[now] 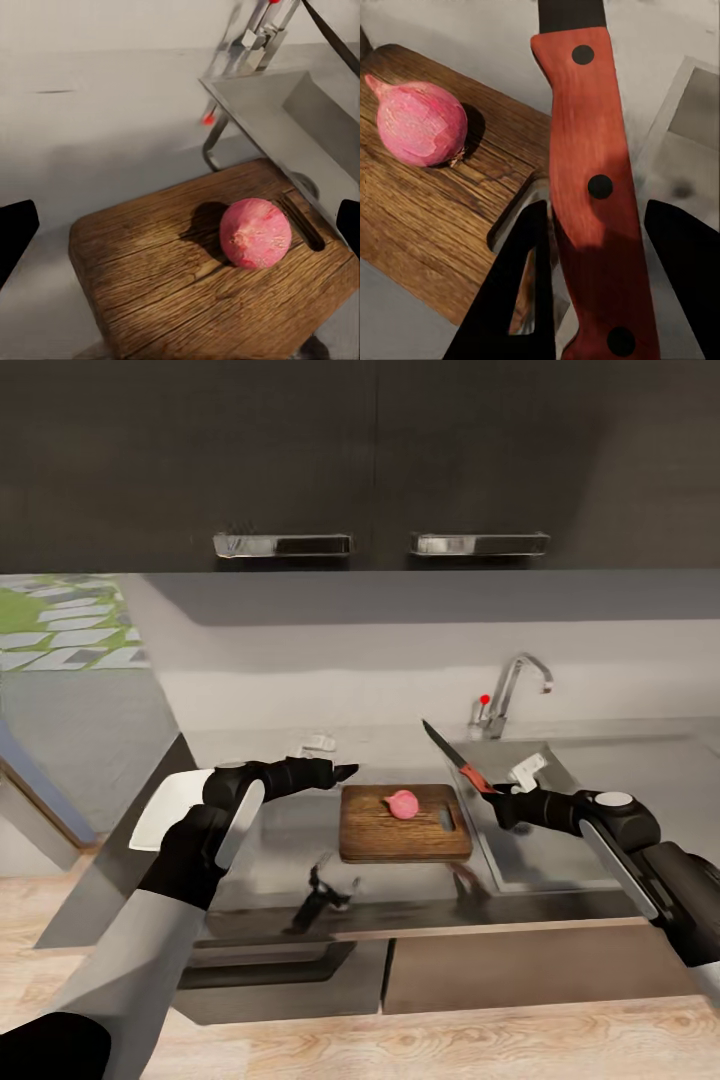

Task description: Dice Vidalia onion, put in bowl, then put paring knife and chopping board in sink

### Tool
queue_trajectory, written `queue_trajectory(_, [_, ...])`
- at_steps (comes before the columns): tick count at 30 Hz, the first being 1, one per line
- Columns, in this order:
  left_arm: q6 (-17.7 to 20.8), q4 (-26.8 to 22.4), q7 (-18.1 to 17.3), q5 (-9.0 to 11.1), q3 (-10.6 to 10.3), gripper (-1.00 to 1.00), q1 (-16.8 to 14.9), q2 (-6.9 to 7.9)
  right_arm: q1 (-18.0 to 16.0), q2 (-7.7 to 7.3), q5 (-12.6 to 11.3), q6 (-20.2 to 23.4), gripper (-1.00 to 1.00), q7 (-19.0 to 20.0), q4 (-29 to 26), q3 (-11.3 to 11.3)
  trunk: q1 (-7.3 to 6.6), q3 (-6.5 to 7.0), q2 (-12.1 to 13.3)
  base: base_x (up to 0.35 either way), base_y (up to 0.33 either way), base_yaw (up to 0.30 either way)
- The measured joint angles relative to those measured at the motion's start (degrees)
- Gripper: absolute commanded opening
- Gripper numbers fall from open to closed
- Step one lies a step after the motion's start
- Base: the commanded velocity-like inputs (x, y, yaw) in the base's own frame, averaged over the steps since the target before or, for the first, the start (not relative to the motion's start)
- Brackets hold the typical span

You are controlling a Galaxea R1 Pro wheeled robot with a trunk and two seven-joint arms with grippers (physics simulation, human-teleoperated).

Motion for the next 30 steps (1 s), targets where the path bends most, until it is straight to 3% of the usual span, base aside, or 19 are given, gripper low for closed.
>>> queue_trajectory(12, [0.0,0.1,-0.1,0.0,0.0,1.00,0.0,0.01,0.0,-0.04,0.1,-0.2,-1.00,0.0,0.0,0.1,0.00,0.00,0.0,0.000,0.041,0.000])
queue_trajectory(16, [0.0,0.1,-0.1,0.0,0.0,1.00,0.0,-0.04,0.0,-0.14,0.6,-1.2,-1.00,0.1,-0.1,-1.9,0.00,0.00,0.0,0.000,0.000,0.000])
queue_trajectory(18, [0.0,0.1,0.0,0.0,0.0,1.00,0.0,-0.03,0.0,-0.30,2.3,-1.5,-1.00,0.1,-0.3,-2.9,0.00,0.00,0.0,0.000,0.000,0.000])
queue_trajectory(21, [-0.1,0.2,0.0,0.0,0.0,1.00,0.0,-0.01,0.0,-0.51,8.2,-2.2,-1.00,0.3,-0.3,-3.4,0.00,0.00,0.0,0.000,0.000,0.000])
queue_trajectory(22, [-0.1,0.2,0.0,0.0,0.0,1.00,0.0,0.00,0.0,-0.60,15.6,-3.7,-1.00,0.2,-0.3,-3.5,0.00,0.00,0.0,0.000,0.000,0.000])
queue_trajectory(25, [-0.1,0.3,0.0,0.0,0.0,1.00,0.0,0.01,0.0,-0.62,22.4,-5.6,-1.00,0.0,-0.3,-3.4,0.00,0.00,0.0,0.000,0.000,0.000])
queue_trajectory(26, [-0.1,0.4,0.0,-0.1,0.0,1.00,0.0,0.01,0.0,-0.62,29.2,-7.6,-1.00,0.1,-0.3,-3.0,0.00,0.00,0.0,0.000,0.000,0.000])
queue_trajectory(28, [-0.1,0.5,0.0,0.0,-0.1,1.00,0.0,-0.02,0.0,-0.62,33.0,-8.6,-1.00,0.4,-0.3,-2.2,0.00,0.00,0.0,0.000,0.000,0.000])
queue_trajectory(30, [-0.2,0.5,0.0,0.0,-0.1,1.00,0.0,-0.02,0.0,-0.62,35.1,-9.2,-1.00,0.8,-0.3,-1.5,0.00,0.00,0.0,0.000,0.000,0.000])
